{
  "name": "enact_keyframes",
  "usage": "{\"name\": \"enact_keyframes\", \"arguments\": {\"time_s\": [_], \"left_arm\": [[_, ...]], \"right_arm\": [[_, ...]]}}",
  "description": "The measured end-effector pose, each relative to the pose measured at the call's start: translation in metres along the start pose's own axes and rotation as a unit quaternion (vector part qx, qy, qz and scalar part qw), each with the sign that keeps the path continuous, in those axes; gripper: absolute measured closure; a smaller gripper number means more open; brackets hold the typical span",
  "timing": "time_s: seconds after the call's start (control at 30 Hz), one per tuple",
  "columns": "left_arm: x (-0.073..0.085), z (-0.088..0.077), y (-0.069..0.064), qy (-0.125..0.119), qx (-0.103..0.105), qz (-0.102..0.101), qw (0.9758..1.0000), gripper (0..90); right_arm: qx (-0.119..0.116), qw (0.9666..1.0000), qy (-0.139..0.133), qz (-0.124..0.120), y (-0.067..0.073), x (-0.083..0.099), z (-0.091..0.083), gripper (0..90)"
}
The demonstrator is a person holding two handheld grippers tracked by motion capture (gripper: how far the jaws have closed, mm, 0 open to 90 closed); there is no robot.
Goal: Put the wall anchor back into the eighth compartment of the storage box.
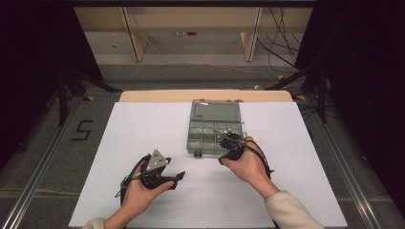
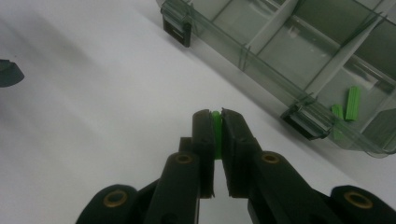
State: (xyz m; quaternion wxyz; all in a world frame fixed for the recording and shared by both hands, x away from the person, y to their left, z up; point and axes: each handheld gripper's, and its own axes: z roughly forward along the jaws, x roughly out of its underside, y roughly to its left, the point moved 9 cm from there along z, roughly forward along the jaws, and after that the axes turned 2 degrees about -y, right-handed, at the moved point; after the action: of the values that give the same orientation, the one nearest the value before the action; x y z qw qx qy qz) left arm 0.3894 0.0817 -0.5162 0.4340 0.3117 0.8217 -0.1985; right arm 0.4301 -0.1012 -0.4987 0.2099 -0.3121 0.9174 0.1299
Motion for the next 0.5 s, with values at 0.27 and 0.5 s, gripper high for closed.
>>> {"name": "enact_keyframes", "arguments": {"time_s": [0.27, 0.5], "left_arm": [[-0.0003, 0.0, 0.0009, 0.0, -0.001, 0.007, 1.0, 27.9], [-0.0002, 0.0001, 0.0008, 0.0, -0.001, 0.008, 1.0, 27.9]], "right_arm": [[0.0, 0.9999, -0.001, 0.012, -0.0049, -0.0019, -0.0027, 84.8], [0.005, 0.9998, -0.003, 0.019, -0.0092, -0.0042, -0.0034, 84.8]]}}
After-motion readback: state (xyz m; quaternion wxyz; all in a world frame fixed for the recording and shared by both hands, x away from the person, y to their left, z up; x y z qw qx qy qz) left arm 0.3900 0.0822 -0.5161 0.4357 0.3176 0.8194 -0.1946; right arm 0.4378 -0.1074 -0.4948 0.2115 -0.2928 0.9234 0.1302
